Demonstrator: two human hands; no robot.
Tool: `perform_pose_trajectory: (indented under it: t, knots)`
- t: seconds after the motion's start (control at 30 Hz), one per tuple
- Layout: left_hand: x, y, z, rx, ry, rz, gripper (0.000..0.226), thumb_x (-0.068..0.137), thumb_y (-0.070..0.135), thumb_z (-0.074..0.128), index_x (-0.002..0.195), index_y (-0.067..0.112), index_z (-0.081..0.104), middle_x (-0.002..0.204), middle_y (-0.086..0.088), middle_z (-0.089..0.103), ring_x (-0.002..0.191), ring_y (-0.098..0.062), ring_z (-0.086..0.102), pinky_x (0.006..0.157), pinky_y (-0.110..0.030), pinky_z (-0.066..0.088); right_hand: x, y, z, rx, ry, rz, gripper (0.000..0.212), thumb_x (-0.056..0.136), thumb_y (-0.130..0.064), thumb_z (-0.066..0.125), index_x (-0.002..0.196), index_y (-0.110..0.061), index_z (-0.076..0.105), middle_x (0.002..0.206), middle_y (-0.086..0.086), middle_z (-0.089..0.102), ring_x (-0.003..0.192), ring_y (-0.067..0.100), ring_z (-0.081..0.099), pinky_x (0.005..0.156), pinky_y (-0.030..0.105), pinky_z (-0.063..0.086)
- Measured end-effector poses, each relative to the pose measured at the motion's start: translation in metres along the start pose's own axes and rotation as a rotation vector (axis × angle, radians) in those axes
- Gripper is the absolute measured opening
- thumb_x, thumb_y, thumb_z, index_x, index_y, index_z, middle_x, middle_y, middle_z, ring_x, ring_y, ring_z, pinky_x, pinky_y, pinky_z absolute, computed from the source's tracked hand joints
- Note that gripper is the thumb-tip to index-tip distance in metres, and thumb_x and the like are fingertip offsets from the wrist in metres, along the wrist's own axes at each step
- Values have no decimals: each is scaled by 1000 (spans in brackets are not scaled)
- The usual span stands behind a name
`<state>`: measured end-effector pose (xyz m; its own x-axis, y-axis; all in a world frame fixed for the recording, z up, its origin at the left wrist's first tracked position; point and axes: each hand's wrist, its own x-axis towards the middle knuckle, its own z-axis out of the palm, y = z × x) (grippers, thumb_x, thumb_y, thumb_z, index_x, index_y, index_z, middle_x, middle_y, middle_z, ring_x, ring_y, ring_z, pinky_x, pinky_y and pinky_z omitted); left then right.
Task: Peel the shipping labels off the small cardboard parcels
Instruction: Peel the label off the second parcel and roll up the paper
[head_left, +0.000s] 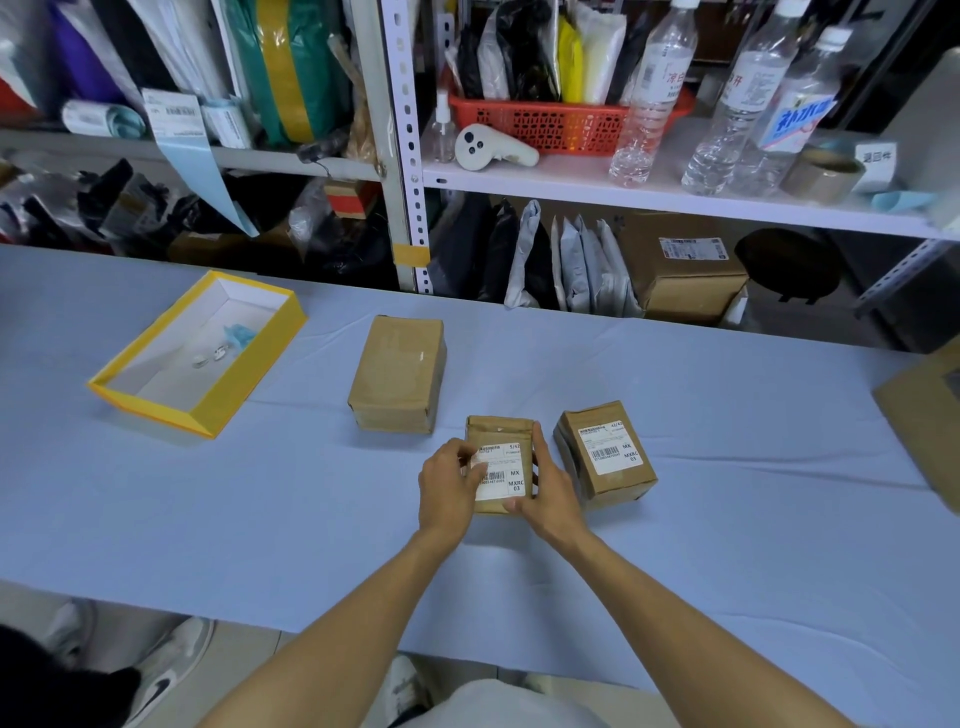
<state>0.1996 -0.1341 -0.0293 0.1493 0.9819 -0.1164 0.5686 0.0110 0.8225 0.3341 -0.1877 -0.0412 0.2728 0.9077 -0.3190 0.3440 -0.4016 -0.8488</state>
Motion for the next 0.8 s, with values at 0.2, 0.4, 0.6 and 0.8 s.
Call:
perform_pose_trajectory:
  t: [0.2,0.4,0.6,0.8]
  knots:
    - [13,8,-3,-18,21,-99,4,87,9,65,88,8,68,93,-5,71,86,-19,66,73,-26,53,-2,2,-1,16,-3,-20,115,70,2,72,154,-29,-1,126,1,59,111,15,59,90,39,56]
    - [16,7,-6,-83,-18,-142,4,85,13,68,85,10,69,90,-2,71,84,-17,66,70,-26,53,-3,5,-9,100,-66,-8,118,70,10,75,152,-34,3,116,-23,52,99,-6,58,68,16,55]
    - [18,7,-12,-163,-82,-193,9,81,13,72,74,16,68,82,0,70,83,-20,68,79,-43,58,-2,6,-10,102,-70,-6,120,67,12,75,151,-36,5,116,-19,54,99,-4,60,65,17,56]
    - [17,8,-16,-211,-122,-192,5,82,9,72,78,11,69,80,-5,70,83,-22,70,80,-45,58,-3,7,-7,37,-53,-14,125,65,4,79,153,-34,-1,117,-12,57,102,2,61,73,22,58]
